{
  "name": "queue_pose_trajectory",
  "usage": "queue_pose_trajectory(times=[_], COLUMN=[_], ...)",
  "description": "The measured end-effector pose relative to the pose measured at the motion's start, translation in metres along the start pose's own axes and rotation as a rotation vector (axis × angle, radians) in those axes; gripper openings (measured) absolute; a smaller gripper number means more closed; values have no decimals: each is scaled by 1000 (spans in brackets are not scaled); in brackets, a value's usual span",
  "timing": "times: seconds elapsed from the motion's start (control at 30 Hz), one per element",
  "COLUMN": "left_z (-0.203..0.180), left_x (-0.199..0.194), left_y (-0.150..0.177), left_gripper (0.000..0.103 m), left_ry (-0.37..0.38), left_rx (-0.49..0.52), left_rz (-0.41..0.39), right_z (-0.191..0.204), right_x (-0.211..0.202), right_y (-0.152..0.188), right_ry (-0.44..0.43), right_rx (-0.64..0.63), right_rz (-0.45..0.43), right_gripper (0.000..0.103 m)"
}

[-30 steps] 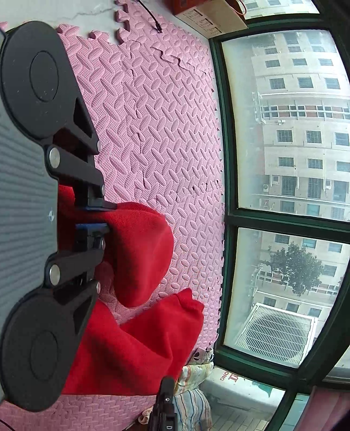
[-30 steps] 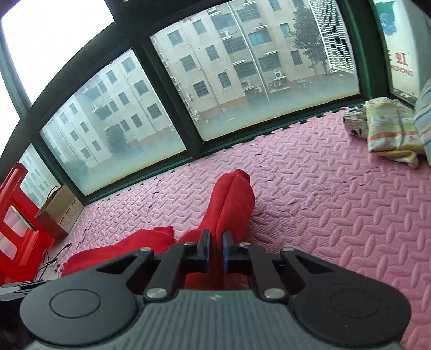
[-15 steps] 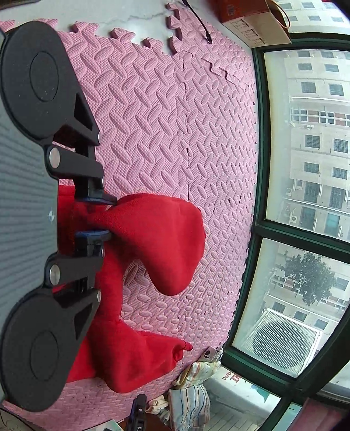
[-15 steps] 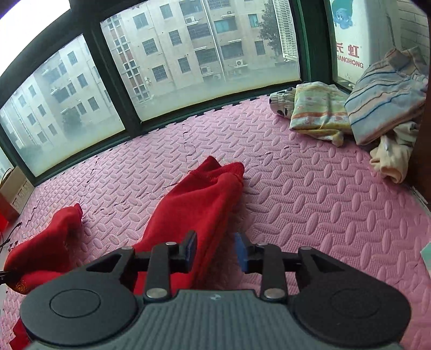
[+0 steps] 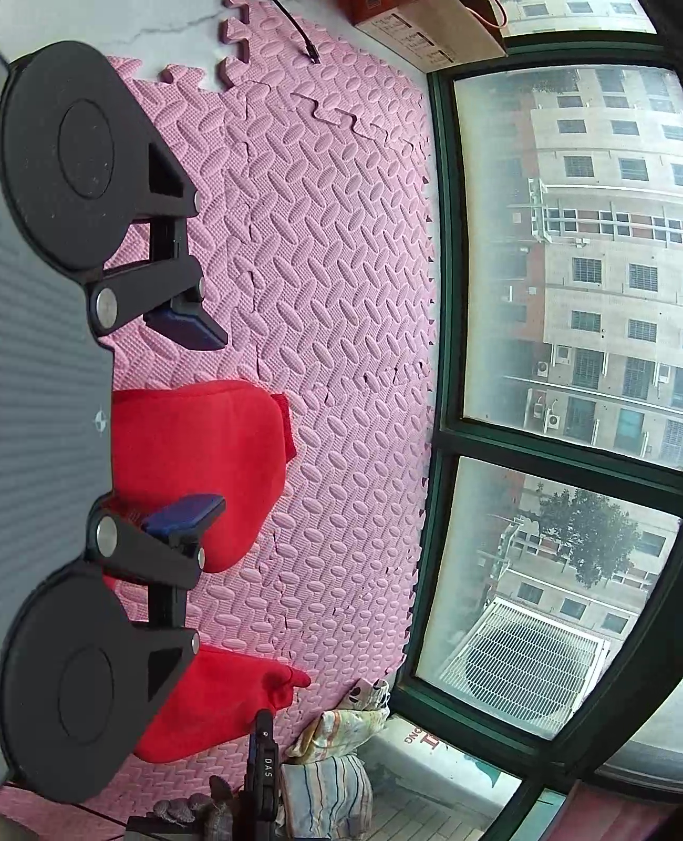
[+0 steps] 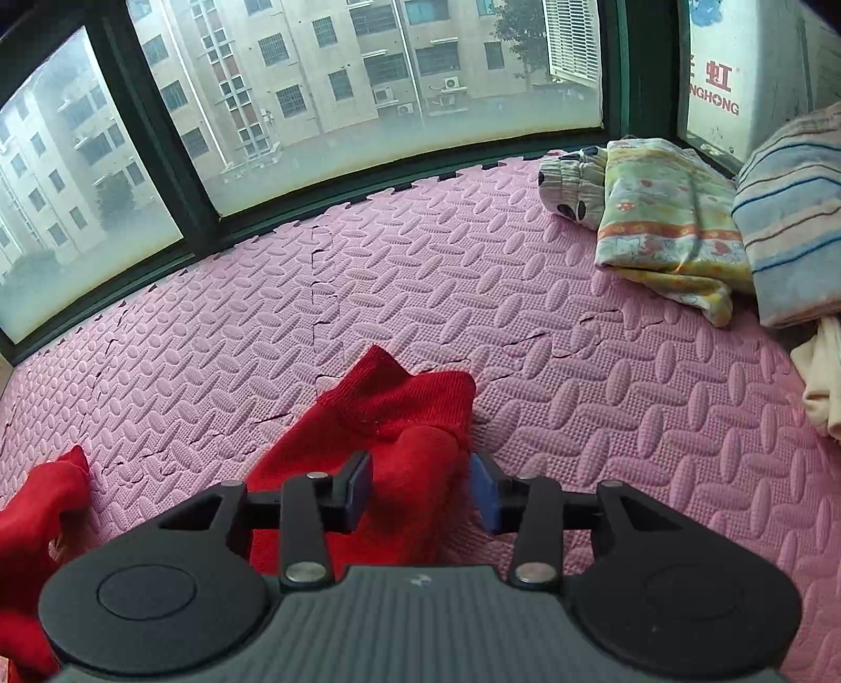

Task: Fold clothes
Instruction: 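Lift the sweatpants with both grippers and shake them open, then lay the sweatpants flat, pulling the waistband back with both grippers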

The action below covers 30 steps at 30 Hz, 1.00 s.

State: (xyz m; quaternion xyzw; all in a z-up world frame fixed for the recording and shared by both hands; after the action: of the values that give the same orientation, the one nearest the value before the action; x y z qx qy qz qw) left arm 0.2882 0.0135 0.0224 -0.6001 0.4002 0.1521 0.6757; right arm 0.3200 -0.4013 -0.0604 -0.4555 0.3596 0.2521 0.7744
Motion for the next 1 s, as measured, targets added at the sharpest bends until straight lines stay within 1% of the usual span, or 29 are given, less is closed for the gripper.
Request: queue_pose_trajectory(times=[0.07,0.1,0.17,0.2,0.27,0.33,0.37,0.4,0.43,0.47,0.5,0.53,0.57,0.6,0.67,0.73,0.77,0.8,0.9,0.93,1.0], left_z=[-1,0,2,3,6,9,11,12,12,12,14,16,19,24,36,48,53,57,65,67,68], left_x=[20,29,52,63,83,101,108,114,118,121,123,122,120,115,109,102,101,102,95,92,84], left_y=[-9,-11,-13,-12,-9,-4,-1,0,1,0,-3,-8,-14,-25,-41,-56,-59,-60,-55,-53,-47], left_gripper=[66,66,66,65,64,64,61,40,23,22,14,12,11,11,10,11,12,12,17,22,23], left_ry=[7,10,19,13,30,73,85,95,104,118,126,115,95,58,-12,-79,-83,-74,-62,-54,-48], left_rx=[3,-2,-5,-11,-16,-44,-60,-66,-65,-66,-66,-64,-60,-51,-67,-90,-104,-118,-155,-167,-174], left_rz=[25,42,97,125,190,254,281,298,307,307,298,274,241,180,80,-12,-32,-41,-72,-77,-81], right_z=[-2,-2,0,1,6,14,19,24,30,35,41,46,50,54,60,63,64,65,66,67,70], right_x=[8,12,15,17,18,20,21,23,24,25,26,27,28,29,33,40,43,47,41,38,30], right_y=[0,0,-1,-1,-7,-15,-19,-23,-28,-31,-34,-38,-42,-47,-55,-57,-58,-57,-51,-49,-43], right_ry=[-6,-11,-15,-16,-35,-46,-53,-60,-68,-72,-76,-77,-80,-82,-83,-66,-57,-35,-22,-18,-14], right_rx=[19,24,23,22,12,-6,-16,-26,-36,-48,-62,-77,-84,-90,-99,-106,-110,-114,-158,-179,-215], right_rz=[26,36,37,37,31,18,13,8,2,-8,-20,-36,-55,-74,-104,-96,-92,-99,-110,-110,-113], right_gripper=[38,30,22,15,9,8,8,8,8,8,8,8,8,8,8,9,11,19,25,27,36])
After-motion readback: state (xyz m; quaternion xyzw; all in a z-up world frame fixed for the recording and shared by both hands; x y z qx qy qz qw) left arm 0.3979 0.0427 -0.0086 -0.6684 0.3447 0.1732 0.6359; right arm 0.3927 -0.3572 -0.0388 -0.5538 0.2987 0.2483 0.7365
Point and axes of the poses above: each gripper's, at about its wrist camera, not at the fingertips, and x roughly the way its jaws point, z to its left, y to its underside, the point moved 6 cm from there along x, roughly the way its jaws point, and after that the axes turned 12 degrees about x, right-handed, at the moved point
